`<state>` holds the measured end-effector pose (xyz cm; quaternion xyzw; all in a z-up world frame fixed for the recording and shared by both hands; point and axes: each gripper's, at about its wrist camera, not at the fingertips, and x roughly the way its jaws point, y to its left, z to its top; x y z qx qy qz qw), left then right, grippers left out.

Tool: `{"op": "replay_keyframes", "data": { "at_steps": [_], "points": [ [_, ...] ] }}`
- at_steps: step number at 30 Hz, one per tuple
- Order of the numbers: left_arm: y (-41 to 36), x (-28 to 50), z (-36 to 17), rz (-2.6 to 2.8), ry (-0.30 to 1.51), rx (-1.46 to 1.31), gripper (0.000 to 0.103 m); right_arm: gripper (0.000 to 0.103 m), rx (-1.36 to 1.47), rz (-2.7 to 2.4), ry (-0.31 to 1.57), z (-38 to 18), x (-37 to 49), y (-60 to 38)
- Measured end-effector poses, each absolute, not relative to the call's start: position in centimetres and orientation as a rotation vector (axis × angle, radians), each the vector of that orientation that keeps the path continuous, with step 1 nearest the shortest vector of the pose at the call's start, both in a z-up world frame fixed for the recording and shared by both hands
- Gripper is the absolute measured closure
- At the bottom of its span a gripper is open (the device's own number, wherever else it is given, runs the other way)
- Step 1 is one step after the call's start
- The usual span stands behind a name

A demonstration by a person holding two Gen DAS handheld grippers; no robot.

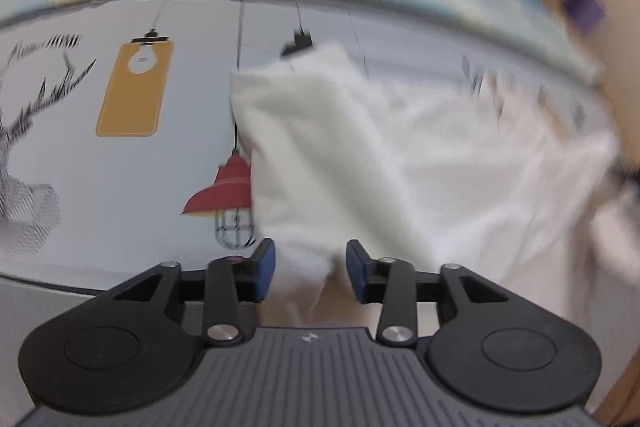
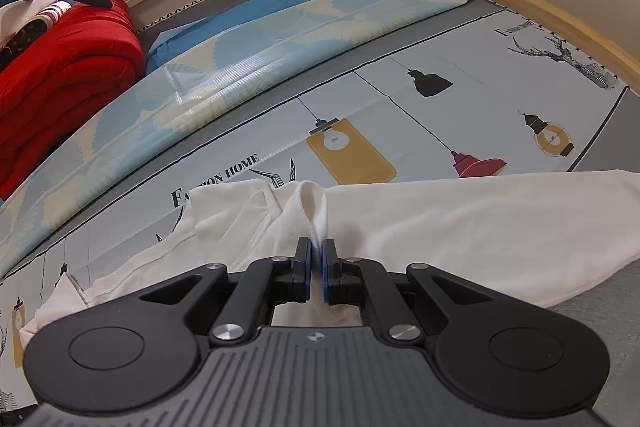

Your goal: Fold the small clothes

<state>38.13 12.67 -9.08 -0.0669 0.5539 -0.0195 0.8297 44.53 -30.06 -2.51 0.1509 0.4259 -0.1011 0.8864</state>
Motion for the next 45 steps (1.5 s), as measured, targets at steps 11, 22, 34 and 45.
{"op": "replay_keyframes", "data": {
  "at_steps": [11, 22, 34, 45],
  "points": [
    [12.7, 36.3, -8.7, 0.004, 1.119, 0.064, 0.093, 0.098, 0.32, -0.201, 0.891, -2.6, 44.5, -30.2],
    [16.9, 34.3, -8.3, -0.05, 1.188, 0.015, 0.102, 0.098, 0.322, -0.258, 0.977, -3.7, 44.2, -30.7],
    [19.7, 39.8, -7.8, 0.032, 0.926, -0.363, 0.077, 0.098, 0.331, -0.242, 0.984, -4.2, 43.9, -30.9],
    [19.2, 43.0, -10.7, 0.018, 0.929, -0.415, 0.054, 0.098, 0.331, -0.18, 0.979, -3.9, 44.7, -30.4]
  ]
}}
